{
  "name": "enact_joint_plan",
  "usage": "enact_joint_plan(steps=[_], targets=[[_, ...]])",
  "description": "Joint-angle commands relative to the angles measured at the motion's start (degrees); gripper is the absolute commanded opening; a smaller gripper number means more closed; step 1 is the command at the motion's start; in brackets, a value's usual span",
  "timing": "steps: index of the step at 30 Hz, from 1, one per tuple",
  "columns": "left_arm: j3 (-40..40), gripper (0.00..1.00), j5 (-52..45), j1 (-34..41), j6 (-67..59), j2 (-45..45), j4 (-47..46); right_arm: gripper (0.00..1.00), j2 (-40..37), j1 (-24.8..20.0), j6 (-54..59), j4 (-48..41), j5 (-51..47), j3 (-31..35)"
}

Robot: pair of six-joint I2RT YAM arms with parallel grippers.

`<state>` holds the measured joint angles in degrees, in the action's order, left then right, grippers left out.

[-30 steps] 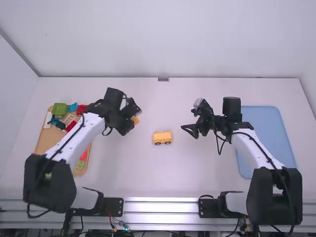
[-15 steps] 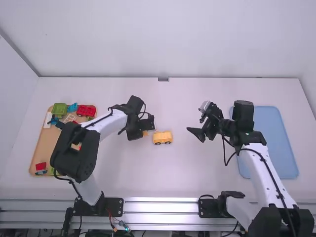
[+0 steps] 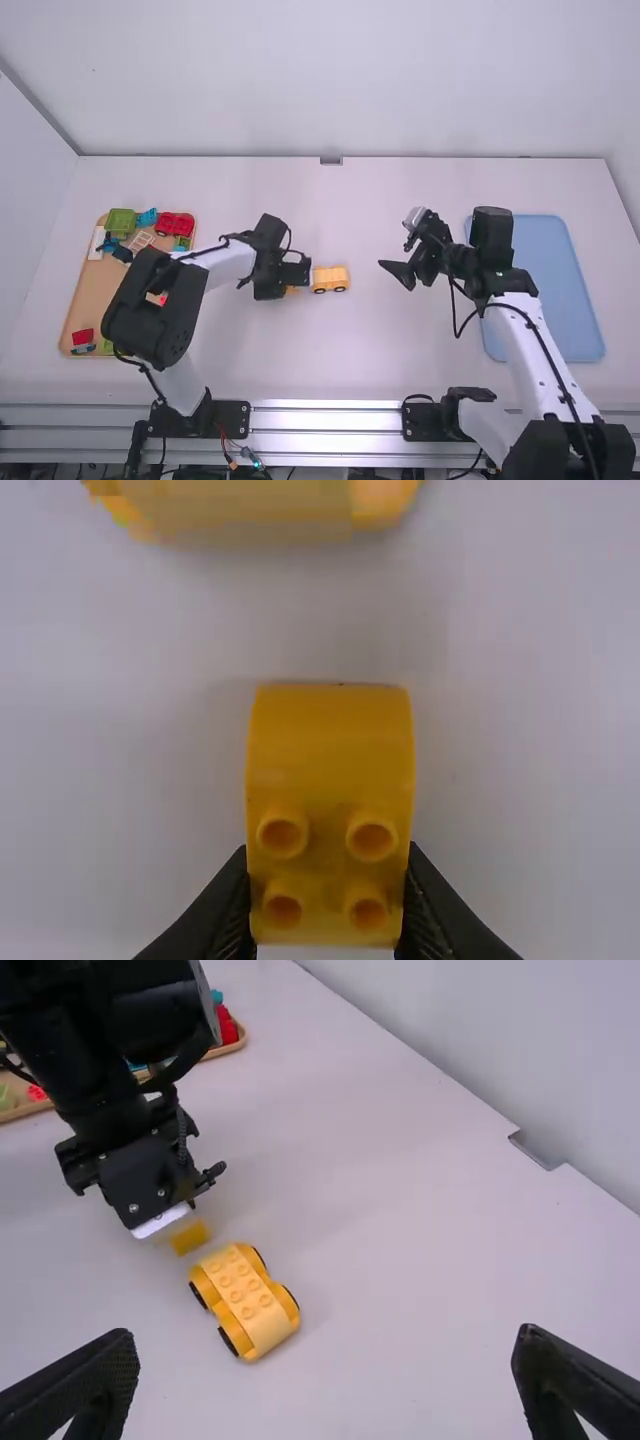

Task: Assemble lego blocks to make yellow taxi

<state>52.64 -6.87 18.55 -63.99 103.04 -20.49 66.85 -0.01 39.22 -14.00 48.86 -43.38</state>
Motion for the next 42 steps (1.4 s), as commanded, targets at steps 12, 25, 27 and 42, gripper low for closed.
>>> enact_joint_plan(steps=[12, 25, 27, 42], targets=[[-2.0, 0.99, -16.2, -7.3, -5.9, -0.8, 0.5, 0.98, 0.3, 0.0, 0.3, 0.2, 0.2, 0.7], [-13.6, 0.99, -42.6, -16.5, -2.2, -0.6, 25.7, 0.98, 0.3, 2.9, 0.3, 0.2, -2.8, 0.7], [-15.5, 0.99, -43.4, -16.4, 1.7, -0.6, 30.4, 0.98, 0.3, 3.6, 0.3, 0.3, -3.5, 0.7], [-18.2, 0.99, -55.8, -23.1, 2.5, 6.4, 38.9, 0.98, 5.4, 10.6, 7.5, 23.1, 8.5, 15.4]])
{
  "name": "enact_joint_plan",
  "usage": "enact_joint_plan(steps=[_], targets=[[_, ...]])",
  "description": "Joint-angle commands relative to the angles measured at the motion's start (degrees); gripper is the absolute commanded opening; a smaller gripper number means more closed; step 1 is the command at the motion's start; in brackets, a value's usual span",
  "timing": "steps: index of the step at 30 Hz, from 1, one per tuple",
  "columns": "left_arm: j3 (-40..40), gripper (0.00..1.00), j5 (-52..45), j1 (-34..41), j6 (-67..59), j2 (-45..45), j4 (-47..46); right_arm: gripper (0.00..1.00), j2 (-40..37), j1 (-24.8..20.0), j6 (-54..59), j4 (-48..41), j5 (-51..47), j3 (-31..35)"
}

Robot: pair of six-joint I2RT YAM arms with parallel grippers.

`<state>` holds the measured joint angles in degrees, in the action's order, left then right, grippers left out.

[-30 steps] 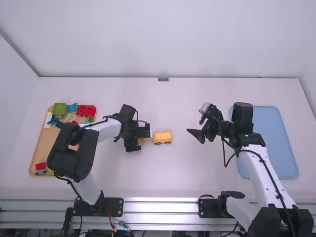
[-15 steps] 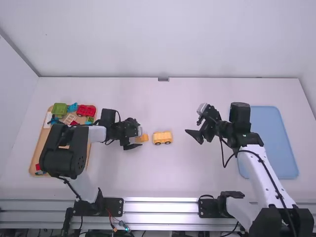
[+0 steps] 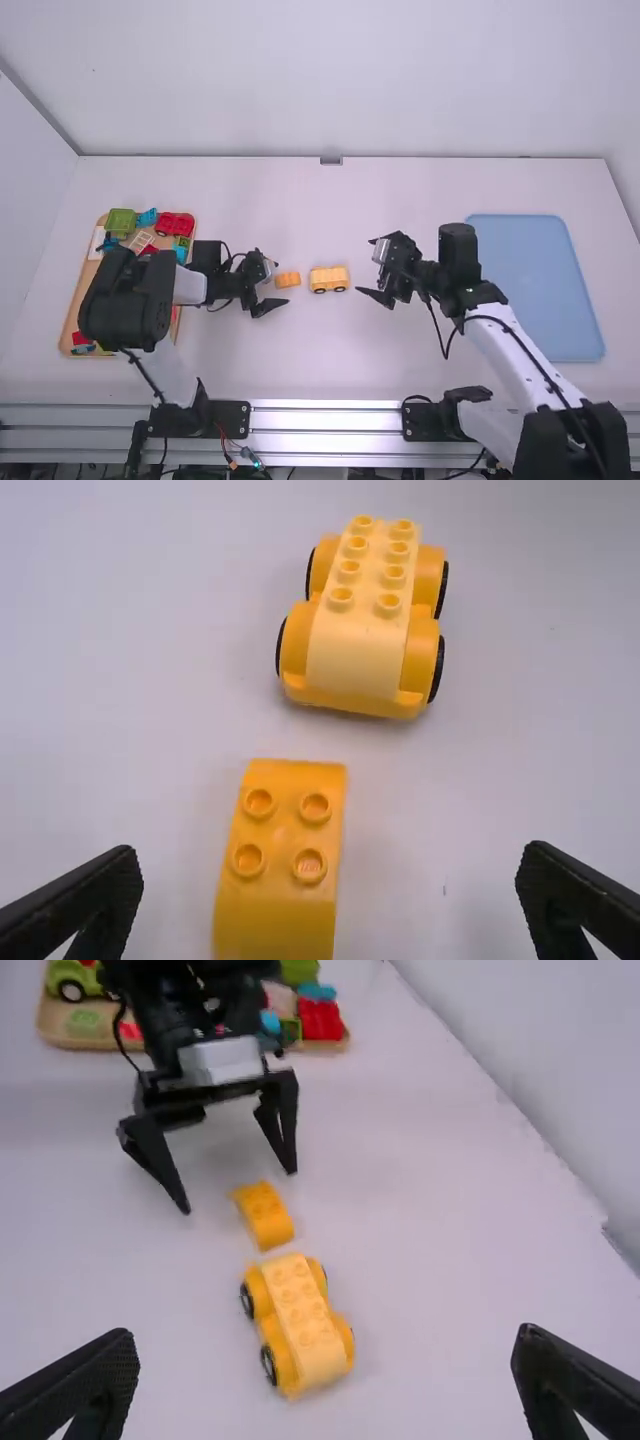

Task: Assemble lego blocks to make yellow taxi

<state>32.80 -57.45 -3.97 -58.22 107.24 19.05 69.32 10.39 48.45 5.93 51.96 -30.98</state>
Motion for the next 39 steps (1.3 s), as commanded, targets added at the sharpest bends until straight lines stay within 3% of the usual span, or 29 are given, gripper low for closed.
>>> enact_joint_plan(steps=[1, 4, 7, 8, 11, 13, 15, 25, 30, 34, 39], targets=[[2.5, 0.99, -5.4, -0.5, -3.3, 3.3, -0.6, 0.98, 4.4, 0.2, -3.4, 6.5, 5.9, 4.0], [4.4, 0.99, -4.9, 0.6, -3.2, 6.1, -0.3, 0.98, 8.9, 0.2, -5.6, 13.3, 8.0, 5.3], [5.6, 0.93, -4.7, 1.2, -3.4, 7.8, 0.0, 0.98, 13.2, 0.1, -4.9, 15.8, 10.2, 4.8], [5.8, 0.87, -4.5, 1.4, -3.4, 8.1, 0.0, 0.98, 14.8, 0.0, -4.6, 16.4, 11.0, 4.4], [5.6, 0.57, -4.0, 1.3, -4.9, 8.3, -0.2, 0.98, 19.0, -0.7, -2.3, 16.4, 12.0, 3.1], [5.0, 0.45, -3.6, 1.3, -6.9, 8.3, 0.0, 0.99, 21.6, -1.0, -0.5, 16.5, 13.3, 2.4], [4.4, 0.41, -3.0, 1.3, -6.8, 8.3, 0.0, 0.98, 23.8, -1.5, 1.4, 16.4, 14.2, 1.7], [2.8, 0.31, -3.0, 1.3, -8.9, 8.3, 2.1, 0.98, 33.8, -1.9, 2.0, 18.6, 14.3, -2.3], [0.8, 0.28, -3.3, 1.4, 1.8, 7.9, 12.6, 0.98, 41.1, -0.5, 4.1, 22.5, 14.0, -5.1], [-2.3, 0.2, -2.9, 1.4, 8.7, 4.2, 17.8, 0.98, 46.8, 0.5, 6.0, 22.8, 13.9, -8.4], [-8.4, 0.22, -3.1, 1.4, 10.9, -6.4, 20.9, 0.99, 53.5, 0.6, 6.0, 22.8, 16.4, -14.5]])
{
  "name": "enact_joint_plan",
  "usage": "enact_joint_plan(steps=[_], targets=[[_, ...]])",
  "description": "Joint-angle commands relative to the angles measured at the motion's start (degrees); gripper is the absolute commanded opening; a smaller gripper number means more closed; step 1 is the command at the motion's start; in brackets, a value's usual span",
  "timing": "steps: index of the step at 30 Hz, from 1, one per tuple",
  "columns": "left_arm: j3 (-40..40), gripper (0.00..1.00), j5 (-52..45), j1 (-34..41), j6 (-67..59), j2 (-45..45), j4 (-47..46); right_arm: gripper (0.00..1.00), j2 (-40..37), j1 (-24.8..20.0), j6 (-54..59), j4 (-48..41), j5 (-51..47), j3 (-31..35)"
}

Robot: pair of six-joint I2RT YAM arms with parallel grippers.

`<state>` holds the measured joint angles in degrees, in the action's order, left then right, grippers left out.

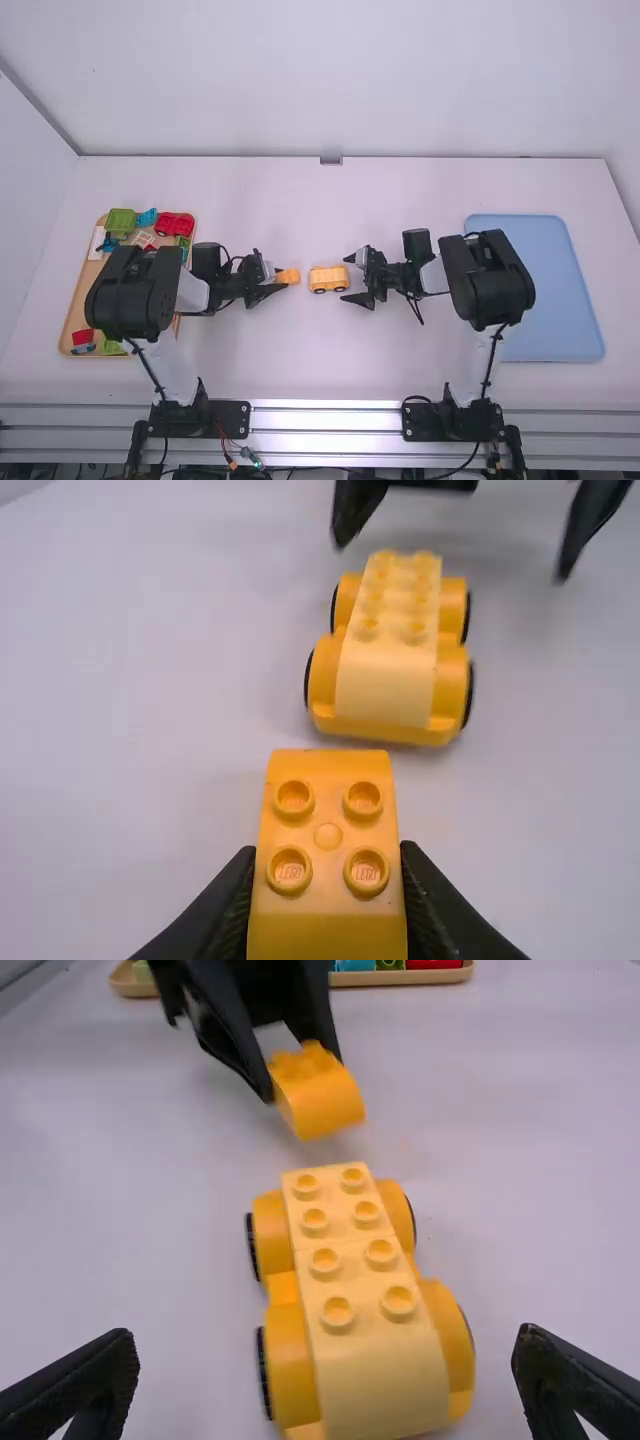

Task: Assemble lego blocks to make yellow taxi

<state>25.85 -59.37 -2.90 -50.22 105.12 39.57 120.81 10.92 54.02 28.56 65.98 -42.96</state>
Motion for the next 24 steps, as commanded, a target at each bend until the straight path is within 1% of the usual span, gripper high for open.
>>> enact_joint_plan(steps=[1, 6, 9, 10, 11, 12, 13, 14, 15, 18, 20, 24], targets=[[-2.2, 0.22, -1.2, 0.3, 3.8, -6.2, 0.2, 0.98, 3.0, 0.1, 0.5, 0.2, 3.3, -3.6], [-2.6, 0.23, -1.2, 1.3, 9.6, -11.6, -1.0, 0.98, 6.2, 0.1, 4.2, -0.5, 6.3, -6.4], [-0.7, 0.24, -1.2, 2.8, 9.6, -11.8, -4.9, 0.98, 7.1, 1.1, 4.6, -0.2, 5.7, -6.6], [0.3, 0.24, -1.2, 3.6, 8.1, -11.8, -7.6, 0.99, 7.4, 1.6, 5.0, -0.1, 5.5, -6.5], [1.9, 0.22, -1.2, 4.8, 5.3, -11.8, -11.9, 1.0, 7.7, 2.3, 6.1, -0.3, 4.5, -6.5], [2.4, 0.22, -1.1, 5.2, 4.6, -11.8, -13.0, 0.99, 7.8, 2.5, 6.5, -0.3, 4.2, -6.5], [3.7, 0.2, -1.0, 6.2, 2.5, -11.7, -16.2, 0.98, 8.2, 3.1, 6.7, -0.3, 3.0, -6.6], [5.4, 0.15, -0.6, 7.4, -0.1, -11.7, -19.5, 0.96, 8.2, 3.8, 6.6, -0.3, 1.9, -6.6], [6.3, 0.13, 0.3, 8.2, -0.9, -11.7, -21.1, 0.95, 8.2, 4.2, 6.6, -0.3, 1.4, -6.5], [8.0, 0.09, 3.3, 10.7, -0.2, -11.6, -22.2, 0.9, 8.2, 5.1, 6.7, -0.3, 1.2, -6.6], [8.4, 0.08, 3.6, 11.7, -0.2, -11.1, -21.7, 0.88, 8.2, 5.3, 6.7, -0.1, 1.1, -6.6], [9.9, 0.08, 3.2, 12.1, -0.2, -6.9, -19.6, 0.8, 8.2, 5.2, 4.5, 0.5, -1.1, -6.5]])
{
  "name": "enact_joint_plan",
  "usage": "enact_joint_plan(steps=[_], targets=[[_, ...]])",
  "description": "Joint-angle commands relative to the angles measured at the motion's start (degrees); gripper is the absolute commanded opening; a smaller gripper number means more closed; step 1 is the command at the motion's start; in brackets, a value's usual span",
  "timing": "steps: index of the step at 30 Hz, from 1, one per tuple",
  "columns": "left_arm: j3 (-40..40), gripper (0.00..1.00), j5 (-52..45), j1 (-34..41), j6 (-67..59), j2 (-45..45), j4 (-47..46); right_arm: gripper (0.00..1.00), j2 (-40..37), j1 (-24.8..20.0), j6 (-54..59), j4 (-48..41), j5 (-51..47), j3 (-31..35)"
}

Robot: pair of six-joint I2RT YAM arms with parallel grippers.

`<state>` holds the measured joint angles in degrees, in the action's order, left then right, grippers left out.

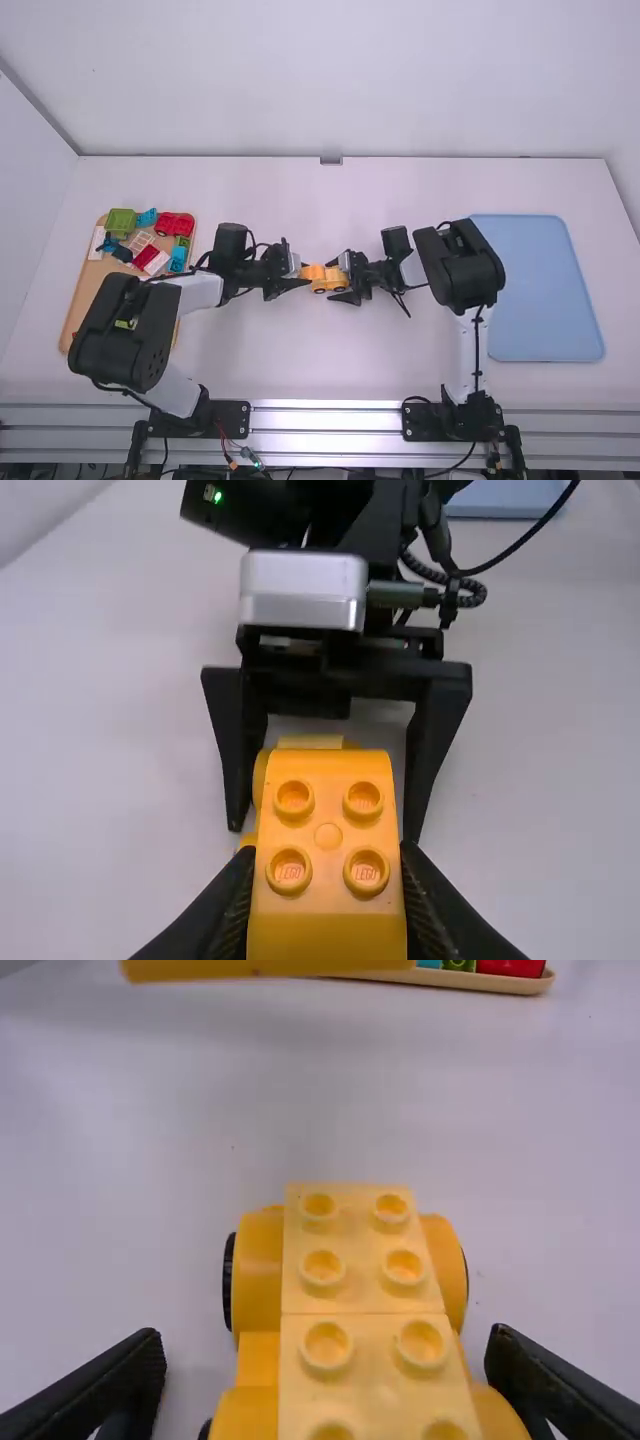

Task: Assemble lego blocks to make yellow taxi

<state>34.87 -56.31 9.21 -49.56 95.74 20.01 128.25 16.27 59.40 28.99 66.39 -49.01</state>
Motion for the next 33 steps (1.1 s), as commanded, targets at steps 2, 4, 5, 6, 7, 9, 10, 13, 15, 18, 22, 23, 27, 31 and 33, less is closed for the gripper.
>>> enact_joint_plan(steps=[2, 4, 5, 6, 7, 9, 10, 13, 15, 18, 22, 23, 27, 31, 33], targets=[[1.9, 0.09, -0.4, 0.2, -0.9, 4.4, -0.1, 0.75, 0.8, -0.1, -1.5, 0.4, -1.9, -0.4], [4.0, 0.1, -3.4, 0.0, -0.9, 7.8, 0.2, 0.68, 0.8, -0.1, -1.5, 0.3, -1.9, -0.4], [5.4, 0.1, -4.3, 0.1, -0.9, 9.4, -0.1, 0.65, 0.8, -0.1, -1.4, 0.2, -1.8, -0.4], [6.1, 0.1, -4.5, 0.3, -0.9, 10.1, -0.2, 0.63, 0.8, -0.1, -1.5, 0.2, -1.8, -0.4], [7.3, 0.1, -4.8, 0.5, -0.9, 11.3, -0.5, 0.61, 0.8, 0.1, -1.5, 0.2, -1.8, -0.4], [8.7, 0.08, -4.8, 1.0, -0.9, 12.4, -0.8, 0.51, 0.8, 0.4, -1.5, 0.0, -2.2, -0.4], [9.3, 0.08, -5.0, 1.4, -0.9, 12.8, -1.1, 0.46, 0.8, 0.5, -1.5, -0.1, -2.4, -0.4], [10.6, 0.07, -6.1, 2.2, -2.5, 13.5, -2.4, 0.43, 0.8, 0.8, -1.5, -0.5, -3.7, -0.4], [11.3, 0.05, -6.0, 2.7, -2.8, 14.1, -3.1, 0.38, 0.8, 0.7, -1.5, -1.0, -4.4, -0.5], [11.2, 0.04, -5.6, 3.2, -2.8, 14.7, -3.3, 0.38, 0.8, 0.6, -1.5, -1.1, -4.3, -0.4], [10.8, 0.04, -5.0, 3.0, -2.8, 16.2, -2.6, 0.37, 0.8, 0.6, -1.5, -1.1, -4.4, -0.4], [10.8, 0.04, -4.4, 3.0, -2.8, 16.7, -2.3, 0.37, 0.8, 0.6, -1.5, -1.1, -4.3, -0.4], [10.8, 0.04, -4.8, 3.0, -2.8, 17.8, -2.3, 0.37, 0.8, 0.6, -2.1, -1.1, -4.3, -0.4], [10.8, 0.04, -4.0, 3.6, -2.8, 19.2, -2.4, 0.37, 0.8, 0.6, -2.2, -1.1, -4.4, -0.4], [10.8, 0.04, -3.8, 4.0, -2.8, 19.5, -2.5, 0.36, 0.8, 0.6, -2.2, -1.1, -4.3, -0.4]])
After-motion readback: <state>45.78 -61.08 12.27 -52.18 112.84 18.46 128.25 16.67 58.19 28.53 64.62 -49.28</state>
